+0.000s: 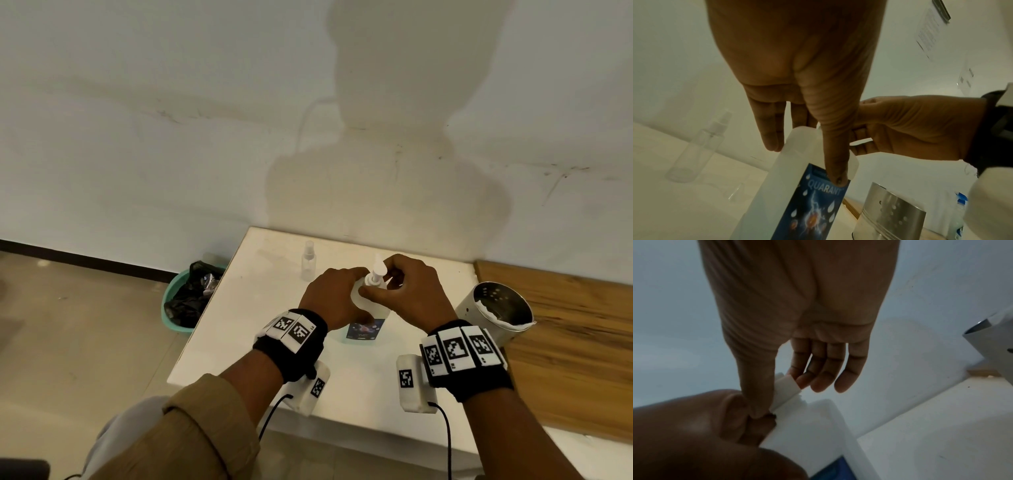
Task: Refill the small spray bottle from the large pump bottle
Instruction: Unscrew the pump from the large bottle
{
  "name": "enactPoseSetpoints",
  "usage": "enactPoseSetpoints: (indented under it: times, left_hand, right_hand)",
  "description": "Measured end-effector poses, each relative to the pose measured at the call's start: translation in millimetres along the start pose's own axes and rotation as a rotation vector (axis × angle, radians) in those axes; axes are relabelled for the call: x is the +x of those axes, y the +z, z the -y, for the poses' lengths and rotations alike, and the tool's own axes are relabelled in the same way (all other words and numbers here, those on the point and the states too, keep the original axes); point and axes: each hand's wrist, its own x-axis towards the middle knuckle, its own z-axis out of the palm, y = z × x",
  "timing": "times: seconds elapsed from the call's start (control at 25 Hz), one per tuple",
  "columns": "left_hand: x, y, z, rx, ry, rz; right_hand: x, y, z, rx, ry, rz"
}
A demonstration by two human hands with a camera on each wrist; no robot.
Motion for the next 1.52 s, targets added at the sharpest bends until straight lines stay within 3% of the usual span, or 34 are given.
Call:
enactPoseSetpoints:
  times: [0.2,0.48,0.72,1.0,1.24,1.52]
  left_hand:
    - [-4,-4,-3,-0.007,0.003,-0.015]
    - [-5,-5,-6,0.01,-0.004,0.013]
    - [-5,-3,-4,-0.008,-0.004,0.001]
    - [-5,-3,-4,-0.004,-0.001,0.015]
    - [-3,-1,-1,-0.023,-0.017,0.004]
    - [-6,-3,-2,0.004,-0.034,0.01]
  right_hand:
    - [1,-13,-2,0.043,-0.052,0.141]
    - [0,-7,-2,-0.12,-0.013,0.025]
    - [1,-20,-1,0.011,-0.098,0.135]
    - [-1,-6,1,-0.181,-0.055,0.068]
    - [-2,-10,5,0.018,-0.133,0.093]
    - [0,-27,20,0.256,-0.196,-0.026]
